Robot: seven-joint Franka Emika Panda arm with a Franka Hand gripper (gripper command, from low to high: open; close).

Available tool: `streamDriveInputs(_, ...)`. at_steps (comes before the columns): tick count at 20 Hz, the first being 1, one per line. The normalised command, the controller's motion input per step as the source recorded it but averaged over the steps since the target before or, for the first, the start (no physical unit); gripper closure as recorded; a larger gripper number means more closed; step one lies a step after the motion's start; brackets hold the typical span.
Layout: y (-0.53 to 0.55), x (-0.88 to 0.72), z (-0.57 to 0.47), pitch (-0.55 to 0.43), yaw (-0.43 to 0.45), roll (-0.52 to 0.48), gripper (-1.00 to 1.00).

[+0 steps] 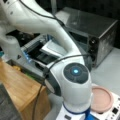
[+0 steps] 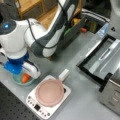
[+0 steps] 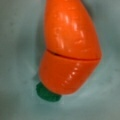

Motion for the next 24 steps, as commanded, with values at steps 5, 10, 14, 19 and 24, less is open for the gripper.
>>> streamDriveInputs(5,0.02,-0.10,-0.13,0.032,0.051,-0.126,-1.00)
streamDriveInputs(10,0.02,-0.07,-0.11,-0.017,0.059,-0.118,-1.00)
streamDriveInputs(14,0.02,-0.03,-0.09,-0.054,0.070,-0.096,-1.00)
streamDriveInputs(19,0.03,-0.02,-0.07,-0.060,0.085,-0.084,-1.00)
streamDriveInputs(24,0.03,0.02,-0.10,-0.072,0.111,-0.030,-1.00)
